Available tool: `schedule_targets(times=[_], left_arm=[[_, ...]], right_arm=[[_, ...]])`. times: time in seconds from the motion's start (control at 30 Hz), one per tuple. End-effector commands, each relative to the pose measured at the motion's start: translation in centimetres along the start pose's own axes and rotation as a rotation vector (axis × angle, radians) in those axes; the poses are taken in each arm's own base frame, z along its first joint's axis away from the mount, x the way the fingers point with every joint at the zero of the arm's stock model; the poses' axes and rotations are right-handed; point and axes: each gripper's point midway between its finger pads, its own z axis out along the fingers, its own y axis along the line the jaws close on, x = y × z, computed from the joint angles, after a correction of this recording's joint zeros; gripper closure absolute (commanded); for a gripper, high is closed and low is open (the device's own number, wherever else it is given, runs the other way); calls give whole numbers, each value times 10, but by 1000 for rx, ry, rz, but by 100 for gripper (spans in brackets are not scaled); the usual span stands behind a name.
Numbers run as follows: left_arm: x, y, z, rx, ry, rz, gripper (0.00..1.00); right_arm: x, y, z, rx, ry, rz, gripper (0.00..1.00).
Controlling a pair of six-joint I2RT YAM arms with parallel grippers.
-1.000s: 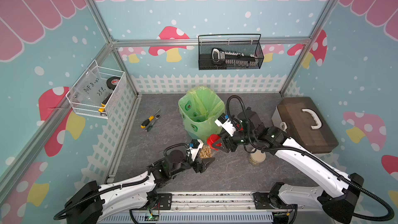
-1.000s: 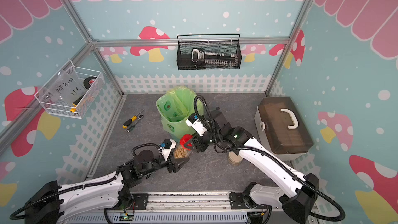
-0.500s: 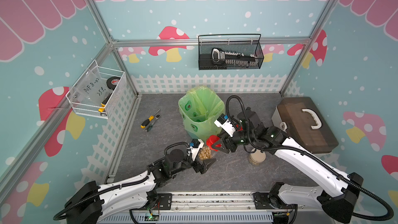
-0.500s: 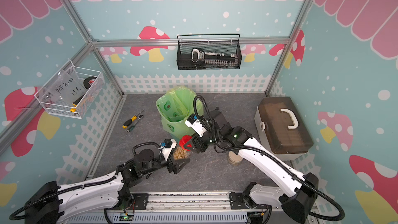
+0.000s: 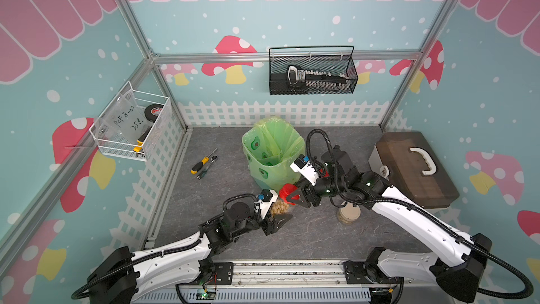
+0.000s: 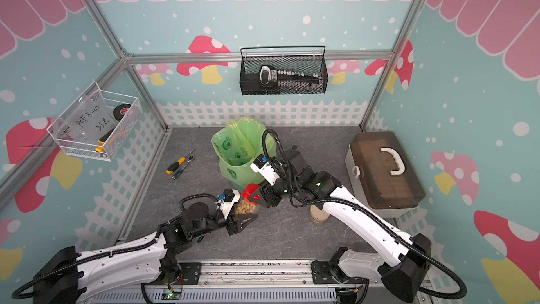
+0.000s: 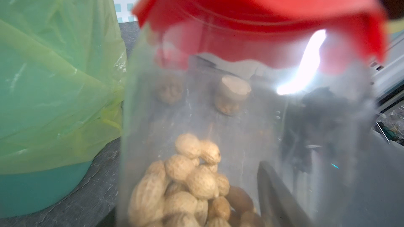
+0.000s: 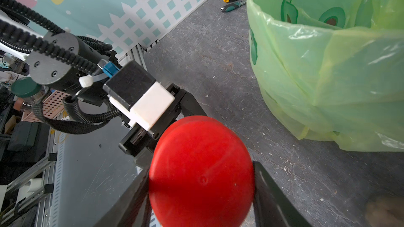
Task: Empty moldy peanuts from jars
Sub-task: Pick up the jar from the center of the board, then unscrew the lid from the jar.
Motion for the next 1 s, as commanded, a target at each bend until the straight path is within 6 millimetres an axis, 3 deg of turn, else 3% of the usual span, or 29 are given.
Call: schedule_targets(times=[0.0,0.2,0.43,0.7,0.97], left_arm=[[-24,0,0,-11,-61,-17,50],[-28,0,-3,-16,-73,-24,59],[-24,6,-1,-47,-59,-30,59],[-19,17,5,-99,-45,-15,59],[-23,19,5,-118,-58,-1,59]], right_arm=[[6,5,1,-27,21,-16,49],[7,-1,0,8,3,-13,36],[-9,-12,-9,91,-118,58,16],[-22,-18,-12,121,-292,220,7],[-29,-25,-11,157,-352,295,10]])
